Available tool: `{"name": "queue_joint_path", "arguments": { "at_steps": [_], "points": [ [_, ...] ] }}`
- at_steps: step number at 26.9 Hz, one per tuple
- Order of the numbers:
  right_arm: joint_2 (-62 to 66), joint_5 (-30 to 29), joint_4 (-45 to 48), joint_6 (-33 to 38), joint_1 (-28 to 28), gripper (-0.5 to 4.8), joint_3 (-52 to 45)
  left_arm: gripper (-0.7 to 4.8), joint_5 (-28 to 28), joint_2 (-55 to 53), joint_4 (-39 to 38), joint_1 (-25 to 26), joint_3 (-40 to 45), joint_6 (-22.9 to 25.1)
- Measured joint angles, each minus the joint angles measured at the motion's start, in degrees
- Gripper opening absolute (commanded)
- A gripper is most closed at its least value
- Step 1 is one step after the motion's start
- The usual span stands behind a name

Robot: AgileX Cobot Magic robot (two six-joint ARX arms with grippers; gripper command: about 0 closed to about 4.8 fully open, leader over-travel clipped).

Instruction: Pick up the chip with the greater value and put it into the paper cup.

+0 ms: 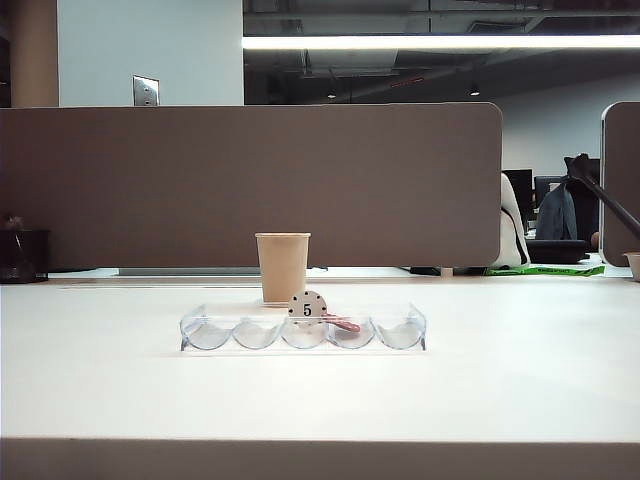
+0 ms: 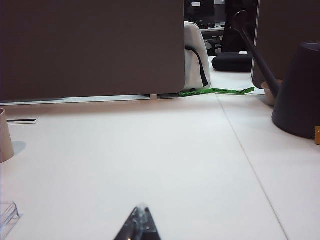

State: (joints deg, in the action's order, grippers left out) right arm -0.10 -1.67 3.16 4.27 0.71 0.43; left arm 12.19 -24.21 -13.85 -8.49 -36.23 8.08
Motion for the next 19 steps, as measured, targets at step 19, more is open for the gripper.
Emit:
{"name": "queue_joint_path", "arguments": {
  "at_steps": [19],
  "points": [
    [0.0, -5.22, 0.63, 0.55, 0.0, -0.05, 0.0, -0.06, -8.48, 23.96, -9.42, -0.04, 14.45, -1.27]
  ]
}}
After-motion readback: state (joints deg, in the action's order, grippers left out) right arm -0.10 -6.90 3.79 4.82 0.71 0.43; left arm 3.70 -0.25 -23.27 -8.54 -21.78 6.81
